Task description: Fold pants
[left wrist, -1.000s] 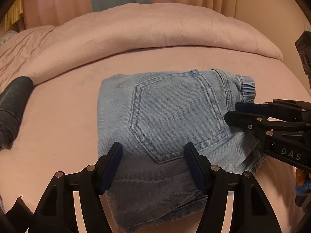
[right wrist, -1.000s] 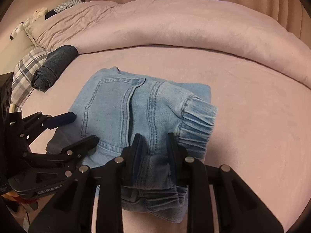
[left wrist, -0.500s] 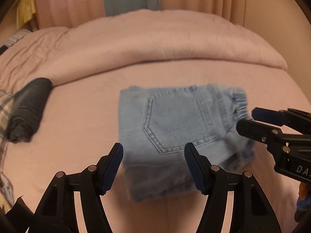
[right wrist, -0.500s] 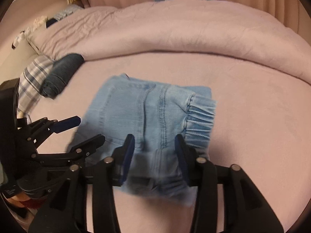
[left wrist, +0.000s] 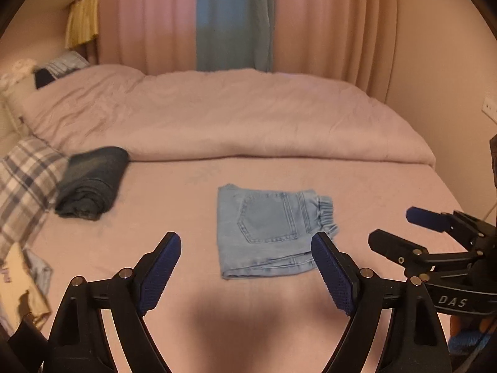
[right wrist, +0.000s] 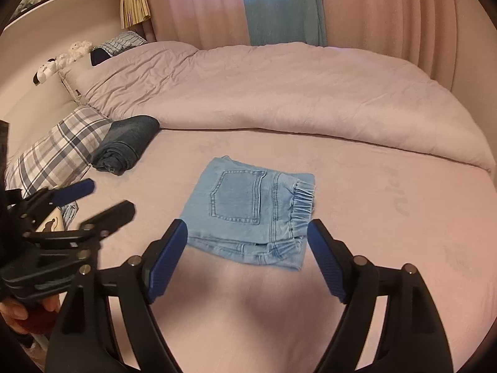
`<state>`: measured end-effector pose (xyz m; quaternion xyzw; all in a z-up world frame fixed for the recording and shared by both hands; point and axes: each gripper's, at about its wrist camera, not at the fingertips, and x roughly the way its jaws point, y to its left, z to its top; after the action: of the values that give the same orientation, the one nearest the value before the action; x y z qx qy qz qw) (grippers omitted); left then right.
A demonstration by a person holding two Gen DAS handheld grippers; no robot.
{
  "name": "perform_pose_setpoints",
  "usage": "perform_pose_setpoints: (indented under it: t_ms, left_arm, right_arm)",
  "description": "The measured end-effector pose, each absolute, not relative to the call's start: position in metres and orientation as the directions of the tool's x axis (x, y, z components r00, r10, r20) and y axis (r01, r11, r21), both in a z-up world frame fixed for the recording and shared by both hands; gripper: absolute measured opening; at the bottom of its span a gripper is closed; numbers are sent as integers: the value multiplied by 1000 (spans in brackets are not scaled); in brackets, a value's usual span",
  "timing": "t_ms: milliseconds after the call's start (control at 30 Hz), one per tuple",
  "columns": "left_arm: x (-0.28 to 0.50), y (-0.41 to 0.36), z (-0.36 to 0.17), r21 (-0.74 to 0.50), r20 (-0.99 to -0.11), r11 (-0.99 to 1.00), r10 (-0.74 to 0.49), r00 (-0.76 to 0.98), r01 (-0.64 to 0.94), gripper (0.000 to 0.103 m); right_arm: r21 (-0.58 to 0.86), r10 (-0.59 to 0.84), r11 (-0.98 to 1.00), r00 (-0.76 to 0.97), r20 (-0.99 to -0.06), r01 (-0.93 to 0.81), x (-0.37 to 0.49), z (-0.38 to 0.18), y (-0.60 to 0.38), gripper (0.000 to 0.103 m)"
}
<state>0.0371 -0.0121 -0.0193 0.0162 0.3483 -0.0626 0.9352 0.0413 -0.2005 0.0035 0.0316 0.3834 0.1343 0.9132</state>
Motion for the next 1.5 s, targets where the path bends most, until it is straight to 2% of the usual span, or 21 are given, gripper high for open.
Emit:
perform_pose_setpoints:
  t_ms: [133, 200, 500, 1500]
  left_arm:
    - [22, -16, -3, 49, -636, 993, -54, 769, 111, 86]
    - [16, -16, 3, 36, -640, 991, -77, 765, 130, 86]
    - [2, -11, 17, 58, -634, 994, -36, 773, 95, 86]
    - [-15, -14, 26, 74, -636, 991, -39, 771, 111, 86]
  right_arm:
    - [151, 257, 965, 675, -692, -213, 22, 25, -199, 82]
    - [154, 262, 964, 682, -683, -216, 14, 34, -201, 82]
    - [111, 236, 970, 718, -655, -217, -15, 62, -205, 82]
    - [89, 235, 969, 738, -633, -233, -40, 79, -200, 83]
